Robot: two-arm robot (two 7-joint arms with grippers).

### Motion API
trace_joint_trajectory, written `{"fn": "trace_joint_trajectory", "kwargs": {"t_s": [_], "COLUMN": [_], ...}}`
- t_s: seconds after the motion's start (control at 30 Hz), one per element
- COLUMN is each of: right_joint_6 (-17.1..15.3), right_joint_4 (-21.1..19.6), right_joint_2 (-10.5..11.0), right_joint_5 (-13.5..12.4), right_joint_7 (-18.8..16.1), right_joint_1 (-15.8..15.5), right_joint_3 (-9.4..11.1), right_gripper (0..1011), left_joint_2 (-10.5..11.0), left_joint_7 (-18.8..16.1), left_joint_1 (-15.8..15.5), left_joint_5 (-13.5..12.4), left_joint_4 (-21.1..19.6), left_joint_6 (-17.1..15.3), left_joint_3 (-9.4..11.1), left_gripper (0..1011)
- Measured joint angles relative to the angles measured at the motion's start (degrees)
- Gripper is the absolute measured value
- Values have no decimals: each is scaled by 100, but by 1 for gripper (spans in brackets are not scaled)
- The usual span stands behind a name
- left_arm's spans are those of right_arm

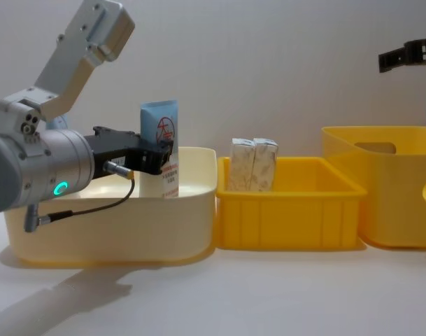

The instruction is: Bimanual collaborative sorting of washing and personal care products

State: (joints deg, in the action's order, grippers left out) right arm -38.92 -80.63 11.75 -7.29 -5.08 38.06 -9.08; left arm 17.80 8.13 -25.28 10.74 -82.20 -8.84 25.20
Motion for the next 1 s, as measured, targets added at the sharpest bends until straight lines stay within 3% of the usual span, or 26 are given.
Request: {"fn": "trace_joint_trajectory", "kwargs": {"t_s": [0.6, 1.0], "right_joint_6": [0, 0], "right_joint_4": [0, 0], "right_joint_2": [0, 0], "right_joint_5": [0, 0], "right_joint_7": [0, 0], "right_joint_1": [0, 0], "right_joint_3": [0, 0], "right_gripper": [1001, 1001], "left_joint_2": [4, -54], "left_joint_7": [19, 138], "left_joint_1": [-5, -83], "left_joint_5": [-30, 0], "left_joint_4": [-26, -55], "left_joint_6": [39, 274], "left_joint_3": [-27, -112], "left_gripper": [218, 216]}}
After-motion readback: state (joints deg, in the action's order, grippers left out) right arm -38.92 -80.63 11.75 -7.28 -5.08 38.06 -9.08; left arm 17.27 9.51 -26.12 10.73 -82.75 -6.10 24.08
